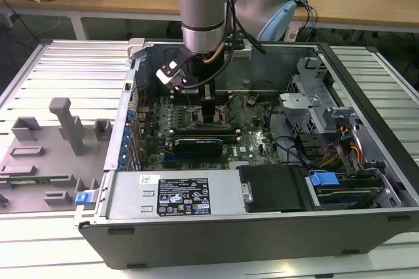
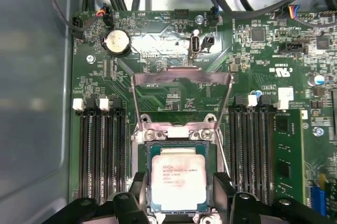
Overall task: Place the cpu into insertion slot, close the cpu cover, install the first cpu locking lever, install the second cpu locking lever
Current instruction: 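Place the cpu into insertion slot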
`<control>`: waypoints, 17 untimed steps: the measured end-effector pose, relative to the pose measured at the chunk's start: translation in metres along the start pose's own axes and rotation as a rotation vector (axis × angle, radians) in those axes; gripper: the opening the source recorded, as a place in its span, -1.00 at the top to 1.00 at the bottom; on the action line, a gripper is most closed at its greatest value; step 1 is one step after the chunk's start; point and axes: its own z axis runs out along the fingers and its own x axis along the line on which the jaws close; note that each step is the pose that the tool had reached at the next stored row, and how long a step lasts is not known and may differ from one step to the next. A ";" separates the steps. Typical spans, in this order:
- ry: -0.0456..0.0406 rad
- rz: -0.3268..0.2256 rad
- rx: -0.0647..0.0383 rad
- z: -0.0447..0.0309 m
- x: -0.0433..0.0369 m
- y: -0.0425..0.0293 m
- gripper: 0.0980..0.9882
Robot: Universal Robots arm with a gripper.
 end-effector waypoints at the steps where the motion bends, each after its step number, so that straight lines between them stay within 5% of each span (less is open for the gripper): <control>1: 0.0002 0.000 0.000 0.0000 0.0000 0.0000 -0.16; 6: 0.0000 0.000 0.000 -0.0004 0.0000 0.0000 -0.14; 7: 0.0000 0.000 0.000 -0.0005 0.0000 0.0000 0.15; 8: 0.0000 0.000 0.000 -0.0005 0.0000 0.0000 0.15; 14: -0.0001 0.000 0.000 -0.0010 0.0000 0.0001 0.96; 17: 0.0000 0.000 0.000 -0.0011 0.0000 0.0001 0.98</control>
